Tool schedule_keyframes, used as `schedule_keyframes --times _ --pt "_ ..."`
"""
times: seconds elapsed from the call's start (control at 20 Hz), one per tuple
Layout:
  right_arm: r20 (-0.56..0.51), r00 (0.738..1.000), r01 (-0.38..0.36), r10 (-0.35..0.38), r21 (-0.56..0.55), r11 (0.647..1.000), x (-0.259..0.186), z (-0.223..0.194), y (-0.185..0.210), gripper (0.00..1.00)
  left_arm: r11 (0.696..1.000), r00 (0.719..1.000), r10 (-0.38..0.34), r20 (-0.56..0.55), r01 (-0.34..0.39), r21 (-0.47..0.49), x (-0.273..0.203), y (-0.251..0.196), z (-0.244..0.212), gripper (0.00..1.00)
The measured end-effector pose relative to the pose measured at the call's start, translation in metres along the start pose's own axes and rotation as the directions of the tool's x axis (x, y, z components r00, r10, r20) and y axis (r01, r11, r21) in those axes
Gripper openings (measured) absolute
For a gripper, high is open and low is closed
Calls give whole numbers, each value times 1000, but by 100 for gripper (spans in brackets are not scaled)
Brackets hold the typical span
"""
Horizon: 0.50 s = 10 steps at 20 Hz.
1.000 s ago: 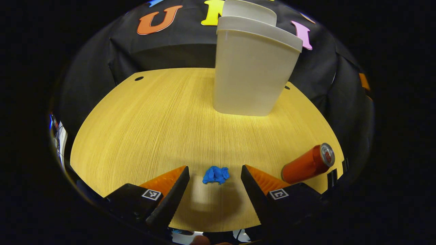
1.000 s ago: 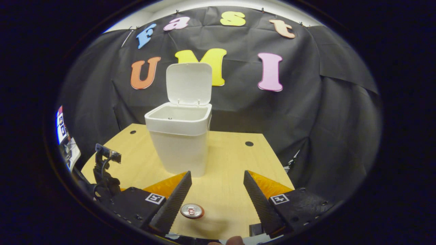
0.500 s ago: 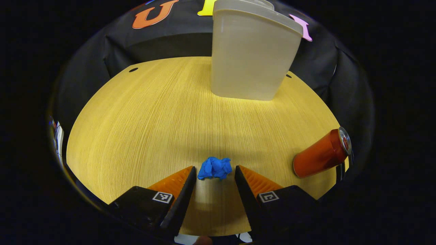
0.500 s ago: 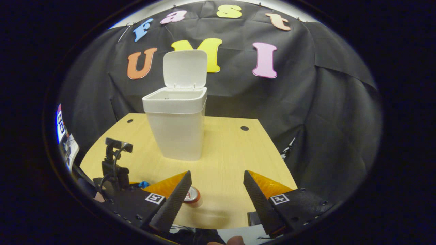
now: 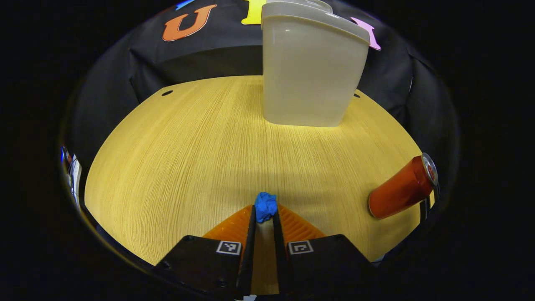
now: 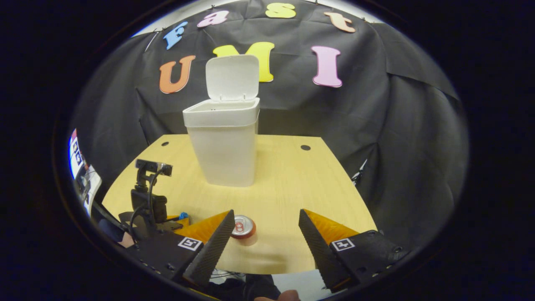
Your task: Press the lid of the desktop garbage bin to open it, pick up the crumpled paper on the desktop and throw it into the bin, then pick up the pop can on the desktop and drop it into the bin, and finally close the garbage bin lid.
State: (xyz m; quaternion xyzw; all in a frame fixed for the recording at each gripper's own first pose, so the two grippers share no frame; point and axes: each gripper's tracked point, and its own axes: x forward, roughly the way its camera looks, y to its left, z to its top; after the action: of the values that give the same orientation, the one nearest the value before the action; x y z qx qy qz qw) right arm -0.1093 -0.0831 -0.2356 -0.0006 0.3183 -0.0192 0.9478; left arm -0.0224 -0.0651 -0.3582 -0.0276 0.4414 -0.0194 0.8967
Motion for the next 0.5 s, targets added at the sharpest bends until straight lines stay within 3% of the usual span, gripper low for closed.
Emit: schedule_keyframes --times 0.1,0.35,0.5 --pt "-6 1000 -5 5 6 1000 -1 -7 0 96 1000 1000 -10 23 10 2 -6 -6 28 21" --pt "-56 998 -27 29 24 999 6 -32 4 96 1000 996 -15 85 15 4 -23 -20 112 20" --pt "-83 995 -46 47 17 999 12 -51 13 96 1000 989 -14 150 12 13 -41 -29 189 20"
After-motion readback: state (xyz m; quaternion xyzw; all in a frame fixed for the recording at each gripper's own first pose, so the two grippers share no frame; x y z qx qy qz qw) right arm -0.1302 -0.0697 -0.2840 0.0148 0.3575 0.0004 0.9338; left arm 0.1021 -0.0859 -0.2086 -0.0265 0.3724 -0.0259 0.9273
